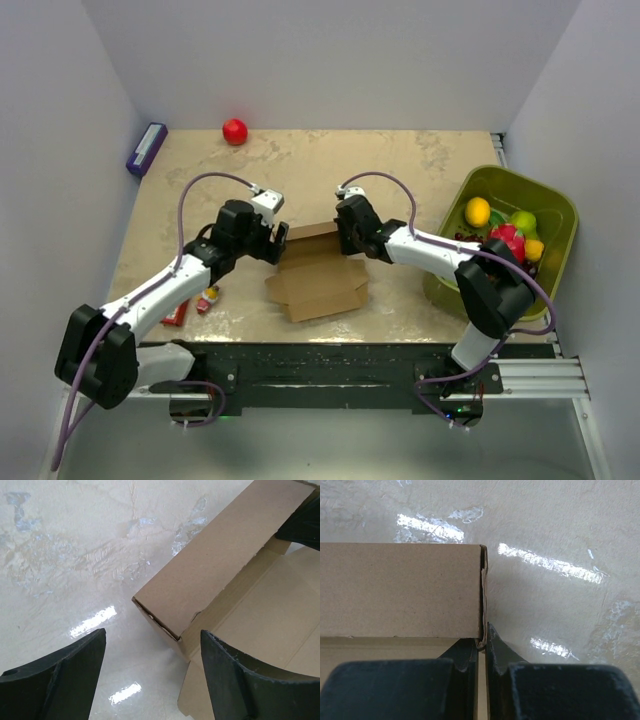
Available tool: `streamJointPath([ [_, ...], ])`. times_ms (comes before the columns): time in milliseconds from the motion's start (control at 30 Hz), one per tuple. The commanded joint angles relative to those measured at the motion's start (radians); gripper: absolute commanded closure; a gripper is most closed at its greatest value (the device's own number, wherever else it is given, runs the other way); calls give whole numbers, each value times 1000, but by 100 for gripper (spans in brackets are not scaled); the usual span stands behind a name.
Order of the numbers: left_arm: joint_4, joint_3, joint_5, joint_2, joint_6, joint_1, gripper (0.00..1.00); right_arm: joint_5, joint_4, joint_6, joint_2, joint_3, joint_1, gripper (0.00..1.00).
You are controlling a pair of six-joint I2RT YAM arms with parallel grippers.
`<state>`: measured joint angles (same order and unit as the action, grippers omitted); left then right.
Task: Fold the paper box
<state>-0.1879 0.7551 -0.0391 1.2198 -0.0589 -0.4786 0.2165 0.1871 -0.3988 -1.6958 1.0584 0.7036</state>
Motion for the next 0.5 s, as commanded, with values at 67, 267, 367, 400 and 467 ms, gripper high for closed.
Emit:
streamJointPath([
  [67,5,44,7,55,-24,-3,25,-11,45,14,27,55,-1,100],
  [267,10,59,10,92,-42,-3,46,30,46,-9,31,63,-1,100],
  [367,10,70,-1,116,-56,-2,53,32,48,-15,27,74,-1,100],
  [400,10,75,-2,121,-61,-5,55,32,48,-15,25,78,-3,100],
  [467,4,81,-1,136,-62,-5,58,35,54,-15,21,87,-1,100],
])
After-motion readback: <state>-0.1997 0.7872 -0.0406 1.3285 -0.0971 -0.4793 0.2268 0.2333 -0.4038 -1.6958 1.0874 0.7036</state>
